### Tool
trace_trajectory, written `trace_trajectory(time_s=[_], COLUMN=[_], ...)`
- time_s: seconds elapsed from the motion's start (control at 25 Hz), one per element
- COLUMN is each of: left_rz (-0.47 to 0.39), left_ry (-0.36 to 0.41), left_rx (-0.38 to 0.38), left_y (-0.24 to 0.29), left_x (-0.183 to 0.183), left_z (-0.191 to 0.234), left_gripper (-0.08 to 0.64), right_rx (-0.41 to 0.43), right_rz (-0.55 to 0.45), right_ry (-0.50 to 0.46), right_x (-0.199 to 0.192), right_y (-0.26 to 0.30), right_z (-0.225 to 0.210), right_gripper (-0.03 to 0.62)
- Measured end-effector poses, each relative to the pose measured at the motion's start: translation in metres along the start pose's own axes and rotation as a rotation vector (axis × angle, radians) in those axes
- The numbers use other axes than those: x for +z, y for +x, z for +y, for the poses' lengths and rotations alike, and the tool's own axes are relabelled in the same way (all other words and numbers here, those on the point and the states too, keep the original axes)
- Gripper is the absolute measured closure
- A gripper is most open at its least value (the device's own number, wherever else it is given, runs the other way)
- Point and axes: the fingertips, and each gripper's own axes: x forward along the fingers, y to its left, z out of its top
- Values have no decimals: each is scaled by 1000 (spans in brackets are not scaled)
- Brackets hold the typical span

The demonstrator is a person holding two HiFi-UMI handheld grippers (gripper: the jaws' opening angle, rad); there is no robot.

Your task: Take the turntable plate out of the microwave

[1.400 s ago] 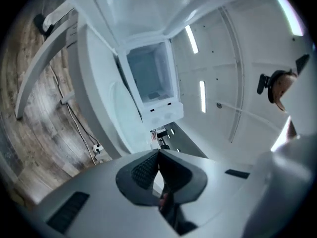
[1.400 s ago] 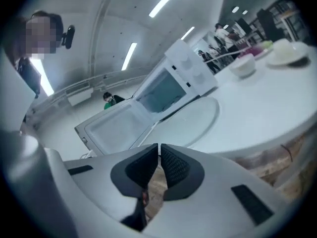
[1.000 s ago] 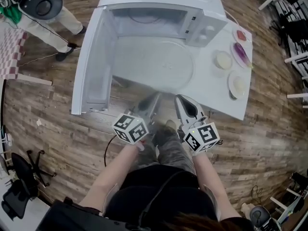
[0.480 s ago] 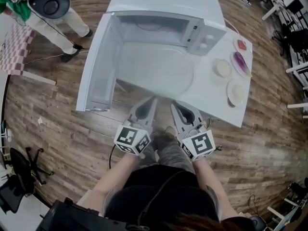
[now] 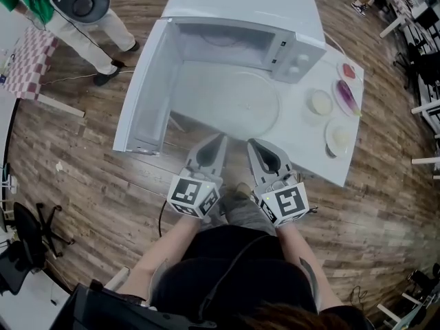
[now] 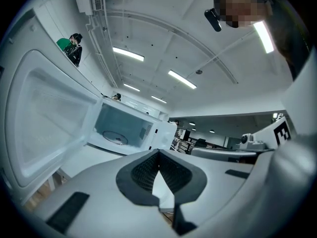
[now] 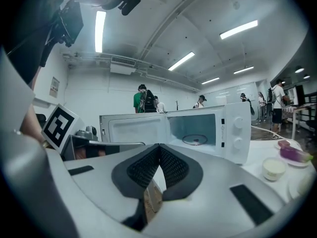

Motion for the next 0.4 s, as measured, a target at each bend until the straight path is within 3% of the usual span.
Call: trace_trajectory(time_s=[0.4], left_rz=[-28], left_ry=[48], left_rx=[2], left_y=[0], left_x=[21], left_z=[-4], left_gripper=[549], right_rx=[51], right_rz=[-30], right_ry=[-71], right_x=[23], right_y=[-5], right_z=[5], right_gripper=[572])
